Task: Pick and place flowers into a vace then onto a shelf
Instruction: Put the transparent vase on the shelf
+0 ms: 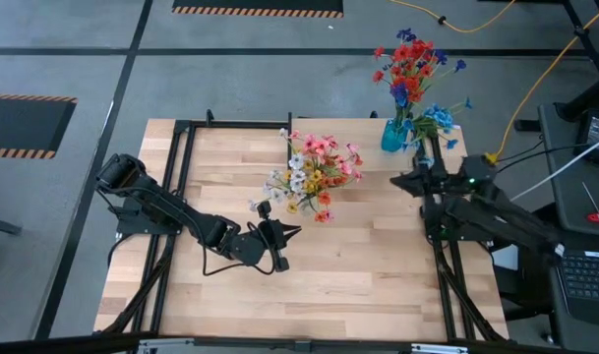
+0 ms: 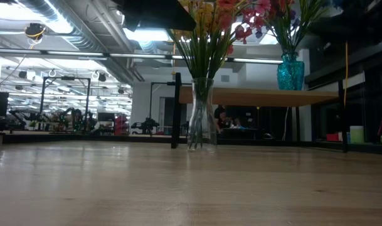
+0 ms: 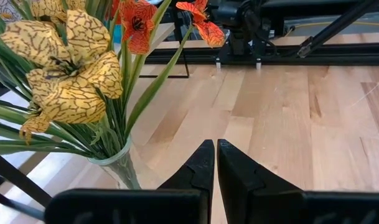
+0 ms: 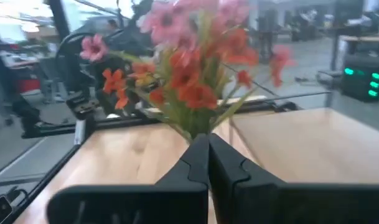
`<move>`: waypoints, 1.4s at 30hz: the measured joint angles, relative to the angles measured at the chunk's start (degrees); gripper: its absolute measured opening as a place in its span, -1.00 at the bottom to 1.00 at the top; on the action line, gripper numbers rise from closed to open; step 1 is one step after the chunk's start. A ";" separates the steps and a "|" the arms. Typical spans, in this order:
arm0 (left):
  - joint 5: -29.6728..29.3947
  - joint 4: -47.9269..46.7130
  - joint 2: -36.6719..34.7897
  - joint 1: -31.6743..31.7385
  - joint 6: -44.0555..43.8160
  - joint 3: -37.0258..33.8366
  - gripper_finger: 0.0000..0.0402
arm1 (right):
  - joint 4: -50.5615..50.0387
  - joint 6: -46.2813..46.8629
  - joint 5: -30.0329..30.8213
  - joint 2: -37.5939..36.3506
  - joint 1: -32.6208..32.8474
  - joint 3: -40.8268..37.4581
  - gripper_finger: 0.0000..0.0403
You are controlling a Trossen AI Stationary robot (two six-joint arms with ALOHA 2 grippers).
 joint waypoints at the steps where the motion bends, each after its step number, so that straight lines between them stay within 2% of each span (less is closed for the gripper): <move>1: 0.02 0.03 0.00 0.00 -0.05 0.01 -0.92 | 3.66 0.35 0.30 0.50 1.38 -2.29 -0.99; 4: 0.07 0.07 0.00 0.00 -0.07 0.00 -0.92 | 10.17 0.37 2.54 2.93 5.62 -6.81 -1.00; 11: 0.08 0.20 0.00 0.00 -0.07 0.00 -0.92 | 5.01 -4.51 9.90 5.36 15.62 -6.54 -1.00; 16: -0.05 0.18 0.00 0.00 0.77 0.00 -0.92 | 5.73 -8.98 16.94 5.70 22.81 -9.52 -1.00; 20: -0.09 0.08 0.00 0.00 0.82 0.01 -0.92 | 11.01 -10.65 17.28 4.96 25.86 -12.61 -1.00; 24: -0.07 0.01 0.00 0.00 0.51 0.01 -0.93 | 15.37 -11.52 17.67 3.86 26.15 -15.95 -1.00; 29: -0.07 -0.05 0.00 0.00 0.50 0.01 -0.93 | 14.63 -10.65 17.35 3.62 26.12 -16.70 -1.00; 32: -0.07 -0.10 0.00 0.15 0.50 0.00 -0.92 | 16.39 -11.12 14.40 3.62 26.12 -16.65 -0.99; 36: 0.00 -0.21 0.00 0.73 -0.55 0.02 -0.92 | 12.79 -11.83 8.99 1.94 26.12 -14.09 -0.98; 39: 0.11 -0.21 0.00 1.26 -0.55 0.01 -0.92 | 8.38 -12.87 8.90 -0.64 26.10 -13.66 -0.97; 42: 0.11 -0.23 0.00 2.07 -0.53 0.00 -0.92 | 8.96 -13.83 10.10 -4.18 26.06 -14.87 -0.97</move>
